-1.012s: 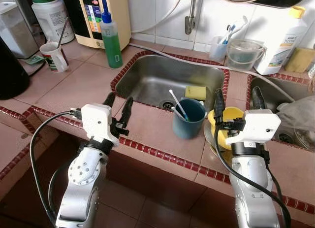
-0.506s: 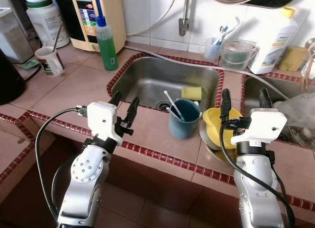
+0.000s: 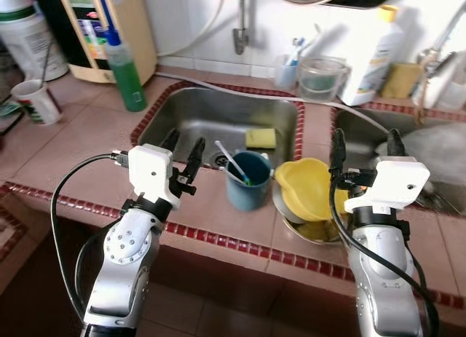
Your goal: Kitchen organization
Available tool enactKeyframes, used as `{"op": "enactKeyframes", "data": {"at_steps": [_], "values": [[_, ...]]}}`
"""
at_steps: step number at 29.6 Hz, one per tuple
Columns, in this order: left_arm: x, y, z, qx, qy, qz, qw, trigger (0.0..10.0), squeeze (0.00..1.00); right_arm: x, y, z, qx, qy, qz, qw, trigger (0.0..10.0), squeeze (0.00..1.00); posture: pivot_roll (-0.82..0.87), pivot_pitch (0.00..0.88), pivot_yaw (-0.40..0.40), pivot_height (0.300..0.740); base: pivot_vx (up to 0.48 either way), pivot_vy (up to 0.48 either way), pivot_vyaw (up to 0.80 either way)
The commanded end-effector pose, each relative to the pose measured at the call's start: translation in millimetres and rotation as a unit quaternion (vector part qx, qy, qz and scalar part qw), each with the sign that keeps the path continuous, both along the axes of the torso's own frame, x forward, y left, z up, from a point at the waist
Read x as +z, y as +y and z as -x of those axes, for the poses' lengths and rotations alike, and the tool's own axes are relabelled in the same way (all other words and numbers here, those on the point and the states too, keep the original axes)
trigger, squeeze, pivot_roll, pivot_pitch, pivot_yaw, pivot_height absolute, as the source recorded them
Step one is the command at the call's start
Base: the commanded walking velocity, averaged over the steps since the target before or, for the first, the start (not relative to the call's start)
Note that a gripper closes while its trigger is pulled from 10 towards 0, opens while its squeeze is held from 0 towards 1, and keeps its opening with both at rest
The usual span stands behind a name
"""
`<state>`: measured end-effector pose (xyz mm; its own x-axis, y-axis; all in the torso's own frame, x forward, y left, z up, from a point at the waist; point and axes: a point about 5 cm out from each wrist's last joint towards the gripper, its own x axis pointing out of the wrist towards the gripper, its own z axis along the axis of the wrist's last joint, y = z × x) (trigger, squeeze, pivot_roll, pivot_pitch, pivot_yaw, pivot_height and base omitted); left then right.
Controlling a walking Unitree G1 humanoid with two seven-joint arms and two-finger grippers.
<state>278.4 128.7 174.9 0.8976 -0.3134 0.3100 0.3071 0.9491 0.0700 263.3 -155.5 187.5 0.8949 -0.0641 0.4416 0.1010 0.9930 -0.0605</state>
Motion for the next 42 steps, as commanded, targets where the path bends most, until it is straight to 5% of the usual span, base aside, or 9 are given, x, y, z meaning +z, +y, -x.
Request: {"op": "enactKeyframes", "data": {"at_steps": [1,13,21,27,42], "values": [[-0.7,-0.8,-0.7,-0.003,0.004,-0.002,1.0,10.0,0.0,3.3,-2.8,1.6,-0.004,-0.003,-0.004,1.0,10.0,0.0,-0.17,0.049,0.058,0.74,0.0,0.0,-0.8],[23.1,12.1,-5.0,0.019,-0.027,0.01,0.999,10.0,0.0,11.6,-3.4,-0.8,0.0,-0.019,-0.001,1.0,10.0,0.0,-0.16,0.044,0.052,0.74,0.0,0.0,-0.79],[24.2,17.7,-5.8,0.026,-0.027,0.011,0.999,10.0,0.0,13.4,-3.4,-2.6,0.002,-0.024,0.005,1.0,10.0,0.0,-0.15,0.046,0.047,0.74,0.0,0.0,0.0],[21.8,14.8,-2.0,0.004,-0.013,0.022,1.0,10.0,0.0,13.2,-3.5,-2.7,0.005,-0.023,0.002,1.0,10.0,0.0,-0.15,0.049,0.046,0.74,0.0,0.0,0.0],[-0.6,-3.3,37.9,-0.145,0.03,-0.009,0.989,10.0,0.0,7.7,-6.4,-0.5,0.009,-0.01,0.013,1.0,10.0,0.0,-0.13,0.077,0.038,0.74,0.0,0.0,0.0]]}}
